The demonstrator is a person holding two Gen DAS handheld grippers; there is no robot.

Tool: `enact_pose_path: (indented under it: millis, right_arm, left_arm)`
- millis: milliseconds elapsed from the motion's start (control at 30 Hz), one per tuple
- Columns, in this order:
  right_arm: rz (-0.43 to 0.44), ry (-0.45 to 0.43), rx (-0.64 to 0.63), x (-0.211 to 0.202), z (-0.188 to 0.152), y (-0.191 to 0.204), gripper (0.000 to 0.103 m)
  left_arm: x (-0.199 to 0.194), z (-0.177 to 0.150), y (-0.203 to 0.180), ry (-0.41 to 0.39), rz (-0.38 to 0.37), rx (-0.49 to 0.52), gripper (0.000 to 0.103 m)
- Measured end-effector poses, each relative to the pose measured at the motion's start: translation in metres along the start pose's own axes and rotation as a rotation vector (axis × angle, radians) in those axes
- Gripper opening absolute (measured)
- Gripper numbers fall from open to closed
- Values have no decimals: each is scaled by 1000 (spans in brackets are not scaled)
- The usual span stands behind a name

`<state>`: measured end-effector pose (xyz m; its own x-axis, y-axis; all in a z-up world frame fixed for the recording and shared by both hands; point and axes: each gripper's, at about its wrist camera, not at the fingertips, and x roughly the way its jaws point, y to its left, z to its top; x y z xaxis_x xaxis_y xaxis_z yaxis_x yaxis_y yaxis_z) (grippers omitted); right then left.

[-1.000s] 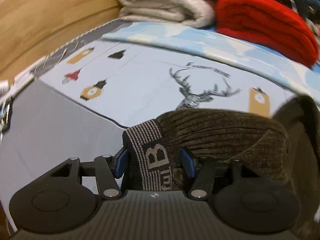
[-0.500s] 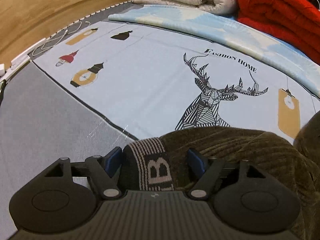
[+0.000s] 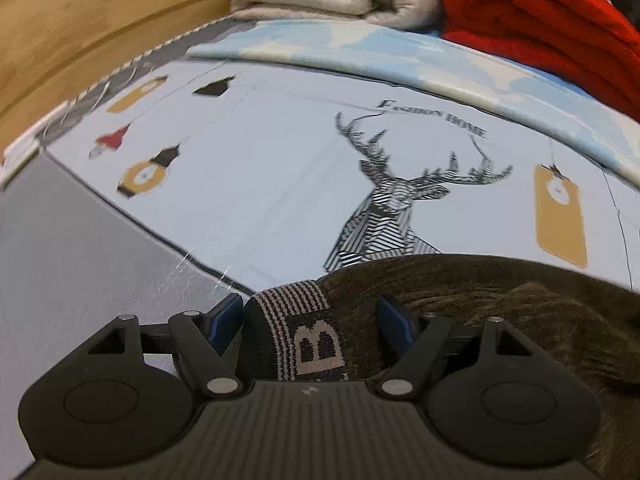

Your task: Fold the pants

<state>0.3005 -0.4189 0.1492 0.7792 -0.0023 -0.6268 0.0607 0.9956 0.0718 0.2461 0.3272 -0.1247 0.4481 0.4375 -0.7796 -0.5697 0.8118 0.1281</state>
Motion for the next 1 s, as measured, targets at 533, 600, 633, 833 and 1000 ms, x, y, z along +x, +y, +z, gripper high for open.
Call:
enact_pose_path:
  millis: [533,600,633,833,1000]
  right_arm:
    - [-288,129,645,118,-224,-40,41]
    - [-283,145,707,126,-233,-48,41]
    - [-282,152,709,132,-233,-49,41]
    - [-258,103,636,147,-225,-51,43]
    - [-269,75,635,164,-219,-66,15]
  left_arm:
    - [-64,32,-33,-124,-108,-8,74]
    - [-85,23,-66,-137,-264,104,66]
    - [-94,15,-83,-138,-346,169,57]
    - [-138,-51,-182,-113,-737,550,48]
    - [-143,-98,-231,-52,-792,764,48]
